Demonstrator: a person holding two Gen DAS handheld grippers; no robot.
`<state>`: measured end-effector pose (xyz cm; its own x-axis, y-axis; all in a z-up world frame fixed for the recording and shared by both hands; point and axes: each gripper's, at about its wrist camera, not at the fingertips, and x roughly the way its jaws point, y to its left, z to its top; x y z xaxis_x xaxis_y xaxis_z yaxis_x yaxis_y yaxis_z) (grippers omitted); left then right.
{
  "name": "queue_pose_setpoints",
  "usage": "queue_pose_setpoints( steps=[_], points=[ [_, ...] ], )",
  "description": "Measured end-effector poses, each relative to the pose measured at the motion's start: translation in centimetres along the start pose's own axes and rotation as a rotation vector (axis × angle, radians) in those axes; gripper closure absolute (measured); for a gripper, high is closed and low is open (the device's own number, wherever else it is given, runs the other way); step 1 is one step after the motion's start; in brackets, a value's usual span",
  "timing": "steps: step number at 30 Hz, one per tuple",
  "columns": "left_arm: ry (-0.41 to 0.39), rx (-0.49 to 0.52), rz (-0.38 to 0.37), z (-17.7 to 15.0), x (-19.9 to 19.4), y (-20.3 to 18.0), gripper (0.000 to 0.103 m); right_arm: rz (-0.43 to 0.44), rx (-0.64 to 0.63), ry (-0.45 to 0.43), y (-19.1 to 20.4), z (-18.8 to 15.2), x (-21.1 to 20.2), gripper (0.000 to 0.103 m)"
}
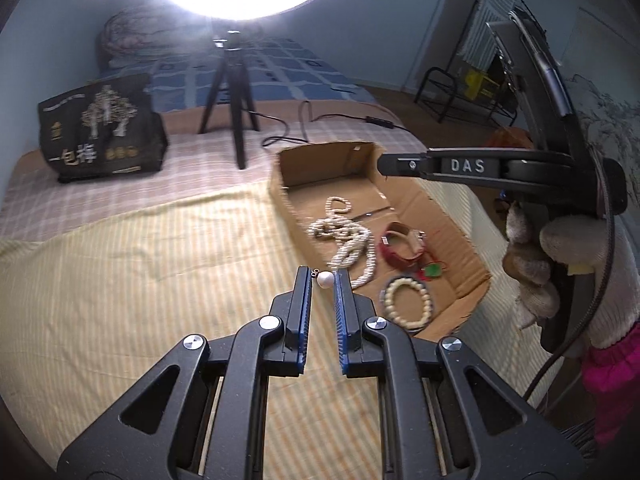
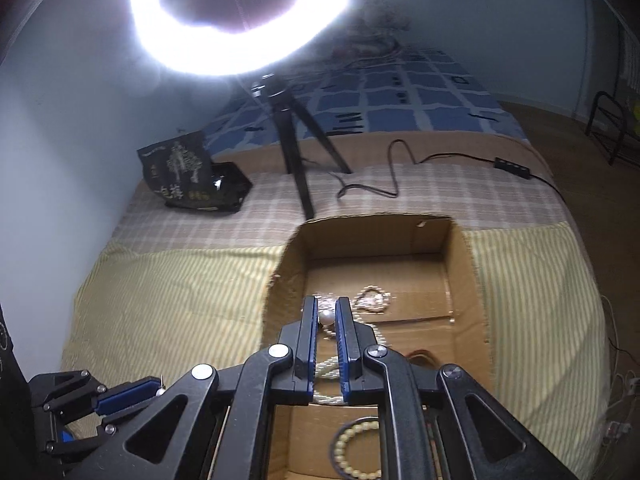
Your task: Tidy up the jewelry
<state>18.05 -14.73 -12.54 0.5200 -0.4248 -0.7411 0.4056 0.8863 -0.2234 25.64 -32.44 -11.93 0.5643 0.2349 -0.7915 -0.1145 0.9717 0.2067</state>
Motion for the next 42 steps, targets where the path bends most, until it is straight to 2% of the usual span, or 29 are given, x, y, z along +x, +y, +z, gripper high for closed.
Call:
queue_pose_setpoints(
  steps=[12,26,27,30,32,33,34,35,36,37,38,40,42],
  points=[
    [0.023,0.054,-0.047,0.0,2.4,-4.4,0.093,-0.079,0.012,-0.012,-3.5,0.4,0.4,0.097],
    [0.013,0.093,-0.037,0.3,3.3,-6.1,0.093,-0.093,0.011,-0.011,-4.2,0.6,1.3,0.095],
    [0.012,0.094,-0.033,0.3,3.3,-6.1,0.093,-0.089,0.011,-0.010,-4.2,0.6,1.3,0.092],
    [0.006,0.097,-0.021,0.3,3.3,-6.1,0.093,-0.085,0.009,-0.017,-4.2,0.5,1.2,0.073],
    [0.003,0.101,-0.011,0.3,3.3,-6.1,0.093,-0.087,0.005,-0.022,-4.1,0.6,1.1,0.069],
    [0.004,0.102,-0.004,0.3,3.3,-6.1,0.093,-0.088,0.002,-0.021,-4.0,0.6,1.1,0.063],
    [0.004,0.103,0.000,0.3,3.3,-6.1,0.093,-0.093,-0.001,-0.021,-4.0,0.6,1.1,0.050],
    [0.005,0.105,0.004,0.3,3.3,-6.1,0.085,-0.101,-0.003,-0.028,-3.9,0.6,1.0,0.044],
    [0.002,0.108,0.007,0.2,3.2,-6.1,0.068,-0.106,-0.005,-0.038,-3.9,0.6,0.9,0.034],
    [-0.005,0.109,0.013,0.2,3.1,-6.1,0.061,-0.110,-0.008,-0.045,-3.8,0.6,0.8,0.028],
    [-0.015,0.111,0.018,0.2,3.0,-6.0,0.054,-0.112,-0.009,-0.052,-3.8,0.6,0.6,0.026],
    [-0.025,0.114,0.025,0.3,2.8,-6.0,0.052,-0.112,-0.009,-0.061,-3.8,0.7,0.4,0.020],
    [-0.027,0.106,0.035,0.3,2.7,-5.8,0.041,-0.109,-0.005,-0.075,-3.8,0.8,0.2,0.014]
  ],
)
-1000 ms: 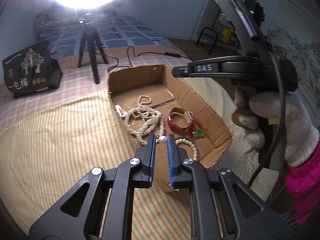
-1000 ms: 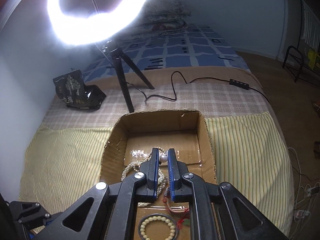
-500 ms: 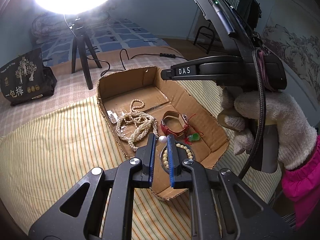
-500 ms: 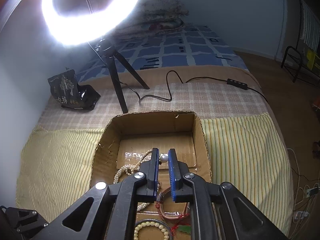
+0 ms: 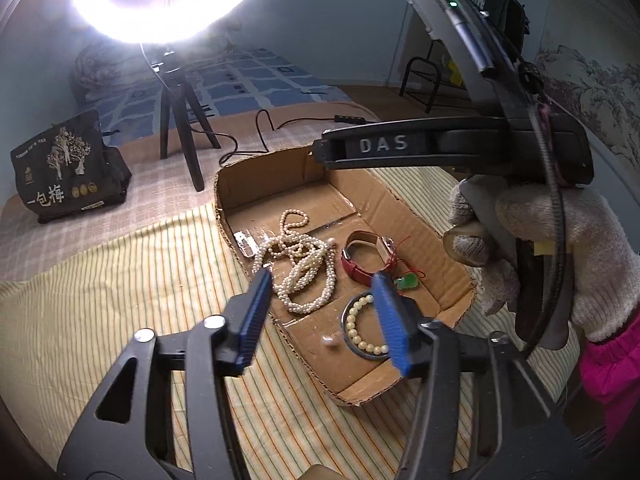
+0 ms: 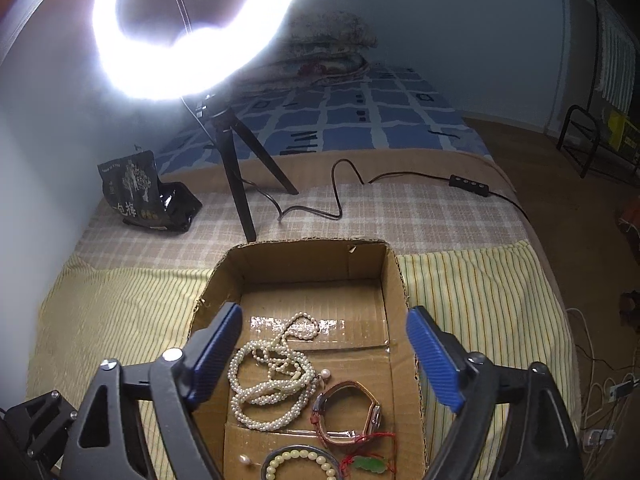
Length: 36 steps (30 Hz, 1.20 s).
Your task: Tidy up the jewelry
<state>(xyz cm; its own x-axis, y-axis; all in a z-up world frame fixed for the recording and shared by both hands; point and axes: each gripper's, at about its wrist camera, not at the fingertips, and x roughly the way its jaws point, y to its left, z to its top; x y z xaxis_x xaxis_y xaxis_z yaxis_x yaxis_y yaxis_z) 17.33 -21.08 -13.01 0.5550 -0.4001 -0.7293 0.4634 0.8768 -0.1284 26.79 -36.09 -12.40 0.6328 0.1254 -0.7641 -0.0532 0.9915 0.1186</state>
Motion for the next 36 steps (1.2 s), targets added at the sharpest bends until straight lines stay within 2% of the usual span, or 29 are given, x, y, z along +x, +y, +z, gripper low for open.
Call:
queue_pose_setpoints(
  steps=[5,16,26,30,36],
  points=[
    [0.000,-0.013,0.015,0.2,0.1,0.5,0.038,-0.008,-0.005,-0.011,0.2,0.1,-0.4,0.004],
    [-0.022,0.004,0.031,0.1,-1.4,0.4,0.037,-0.038,-0.021,-0.032,0.7,0.1,-2.2,0.004],
    [-0.083,-0.004,0.053,-0.2,-5.1,1.3,0.036,-0.062,-0.044,-0.089,1.9,-0.3,-6.6,0.003],
    [-0.120,0.007,0.071,-0.4,-7.1,1.6,0.029,-0.067,-0.043,-0.111,2.3,-0.9,-8.1,0.001],
    [-0.152,0.020,0.082,-1.0,-9.2,1.6,0.029,-0.089,-0.052,-0.136,2.8,-1.9,-10.0,0.001]
  ],
)
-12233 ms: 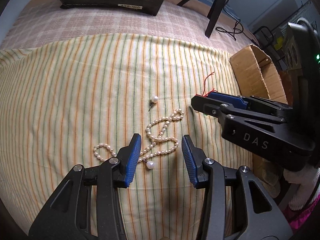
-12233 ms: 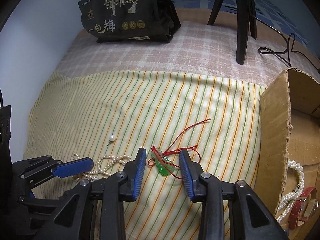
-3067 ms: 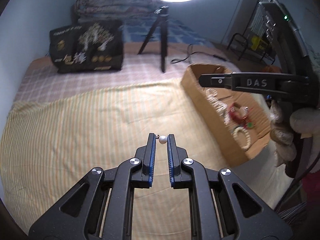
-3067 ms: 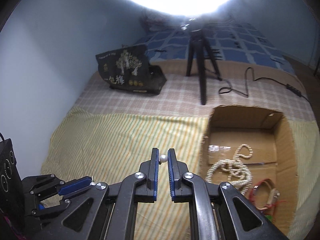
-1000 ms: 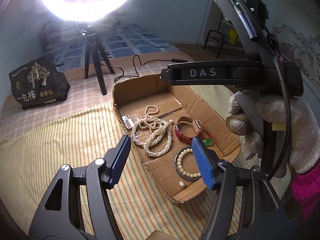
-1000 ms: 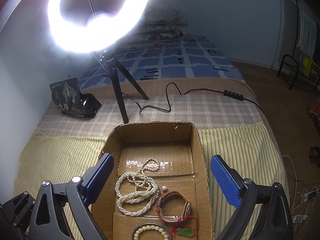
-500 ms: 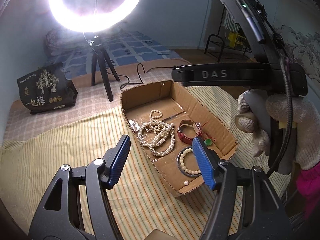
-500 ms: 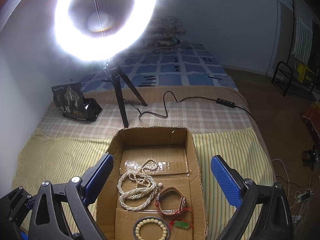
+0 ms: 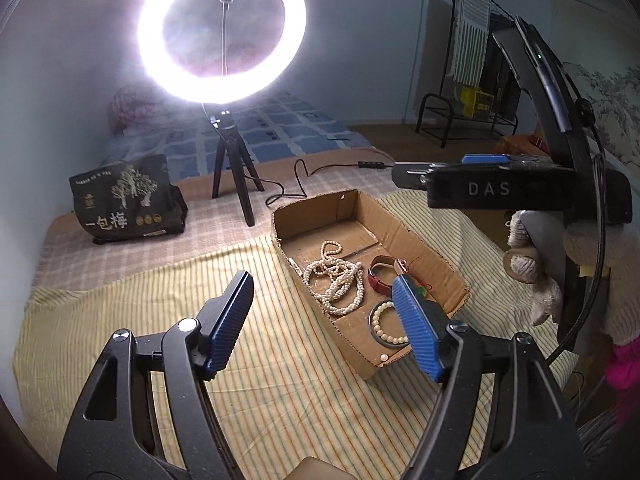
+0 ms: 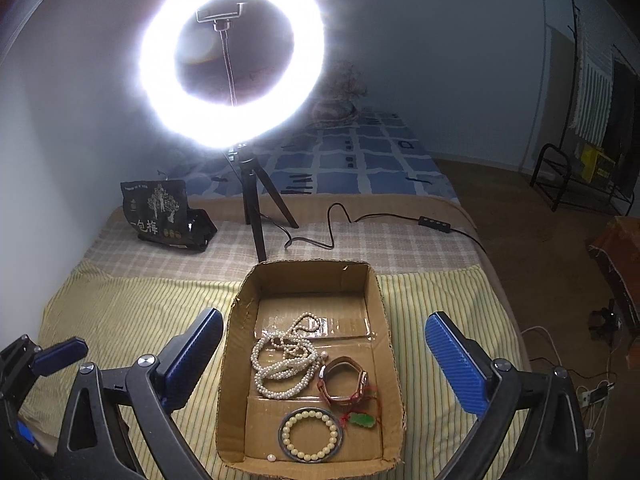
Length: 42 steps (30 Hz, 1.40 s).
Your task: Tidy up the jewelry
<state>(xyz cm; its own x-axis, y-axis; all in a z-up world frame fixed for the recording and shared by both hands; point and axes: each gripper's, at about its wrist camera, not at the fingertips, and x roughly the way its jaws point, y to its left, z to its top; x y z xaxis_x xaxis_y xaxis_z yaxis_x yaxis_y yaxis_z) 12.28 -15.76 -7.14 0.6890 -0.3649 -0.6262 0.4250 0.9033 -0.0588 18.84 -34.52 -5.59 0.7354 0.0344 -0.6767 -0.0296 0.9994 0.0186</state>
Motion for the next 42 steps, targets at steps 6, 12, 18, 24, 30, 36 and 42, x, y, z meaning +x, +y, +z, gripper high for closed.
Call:
queue_pose_setpoints(
  steps=[6,12,18,24,30,36,42],
  points=[
    [-0.025,0.014,0.007,-0.5,-1.8,0.1,0.023,-0.014,-0.001,-0.024,0.6,-0.7,-2.4,0.000],
    [-0.048,0.032,0.039,-0.7,-3.4,0.7,0.018,-0.053,0.002,-0.064,1.1,-1.5,-5.0,0.000],
    [-0.038,0.009,0.073,-0.9,-4.8,2.0,0.018,-0.111,-0.007,-0.116,1.9,-2.4,-7.6,0.000],
    [-0.063,-0.002,0.096,-1.0,-6.6,2.6,0.018,-0.127,-0.017,-0.185,2.9,-3.4,-10.1,0.000],
    [-0.100,-0.005,0.129,-1.1,-8.3,2.4,0.001,-0.141,-0.042,-0.254,4.0,-4.0,-11.7,0.000],
    [-0.118,0.054,0.202,-1.1,-8.8,1.4,0.000,-0.153,-0.069,-0.294,4.4,-3.9,-11.8,0.000],
    [-0.106,0.059,0.210,-1.1,-8.5,1.4,0.000,-0.139,-0.033,-0.323,4.3,-3.8,-12.3,0.000]
  ],
)
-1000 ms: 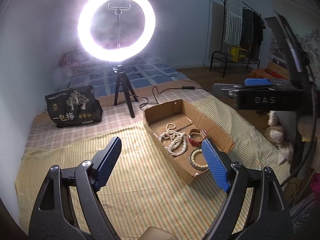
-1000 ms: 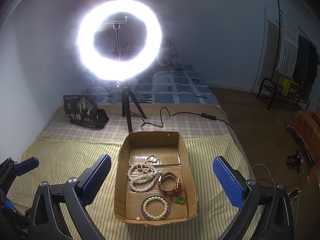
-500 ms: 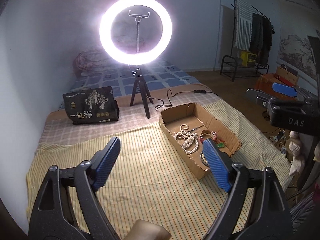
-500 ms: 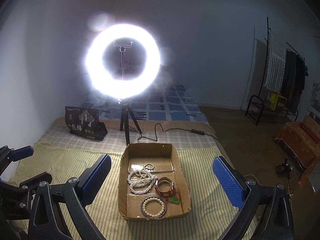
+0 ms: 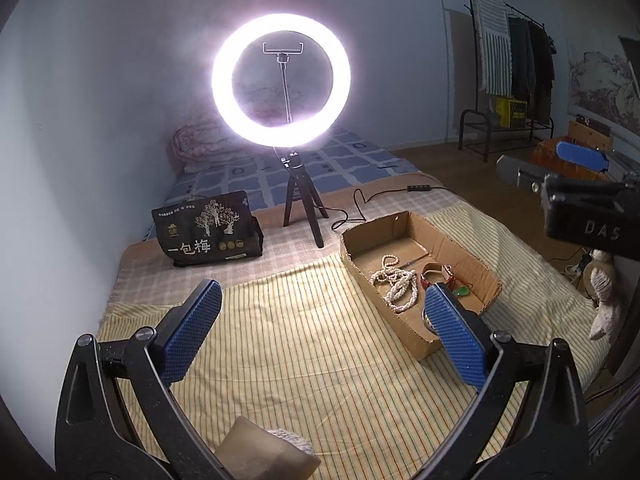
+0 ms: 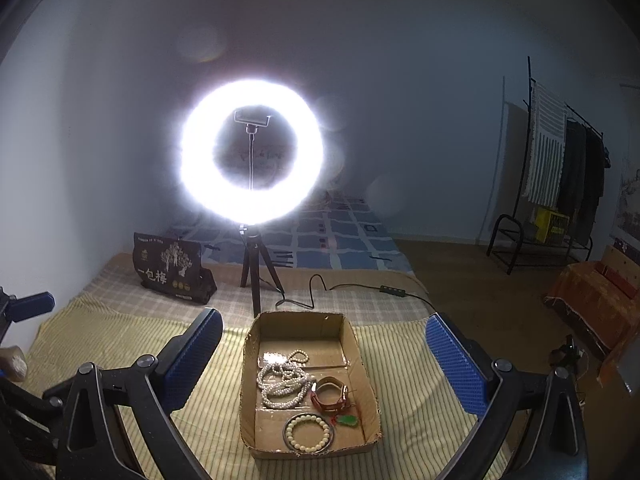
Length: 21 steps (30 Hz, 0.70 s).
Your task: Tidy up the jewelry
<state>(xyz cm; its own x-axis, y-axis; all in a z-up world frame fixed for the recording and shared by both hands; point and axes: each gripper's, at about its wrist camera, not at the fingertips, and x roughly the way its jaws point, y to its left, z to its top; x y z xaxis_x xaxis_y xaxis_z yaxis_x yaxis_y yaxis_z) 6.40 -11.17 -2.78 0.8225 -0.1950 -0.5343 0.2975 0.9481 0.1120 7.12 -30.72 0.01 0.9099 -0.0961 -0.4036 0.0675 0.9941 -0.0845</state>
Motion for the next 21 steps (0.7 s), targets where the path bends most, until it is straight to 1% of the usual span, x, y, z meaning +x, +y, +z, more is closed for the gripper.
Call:
queue_pose_setpoints(
  steps=[4,8,15,21],
  points=[
    [0.003,-0.004,-0.006,0.0,0.1,-0.1,0.000,-0.003,0.005,-0.015,0.2,0.0,-0.3,0.000],
    [-0.002,-0.018,0.007,-0.1,0.2,0.1,0.000,-0.006,0.009,-0.028,0.2,0.0,-0.5,0.000],
    [-0.003,-0.058,0.002,0.0,0.2,0.9,0.000,-0.010,0.012,-0.021,0.2,-0.1,-0.3,0.000],
    [-0.010,-0.065,-0.002,0.2,0.1,1.1,0.000,-0.016,0.011,-0.021,0.1,0.0,-0.2,0.000]
  ],
)
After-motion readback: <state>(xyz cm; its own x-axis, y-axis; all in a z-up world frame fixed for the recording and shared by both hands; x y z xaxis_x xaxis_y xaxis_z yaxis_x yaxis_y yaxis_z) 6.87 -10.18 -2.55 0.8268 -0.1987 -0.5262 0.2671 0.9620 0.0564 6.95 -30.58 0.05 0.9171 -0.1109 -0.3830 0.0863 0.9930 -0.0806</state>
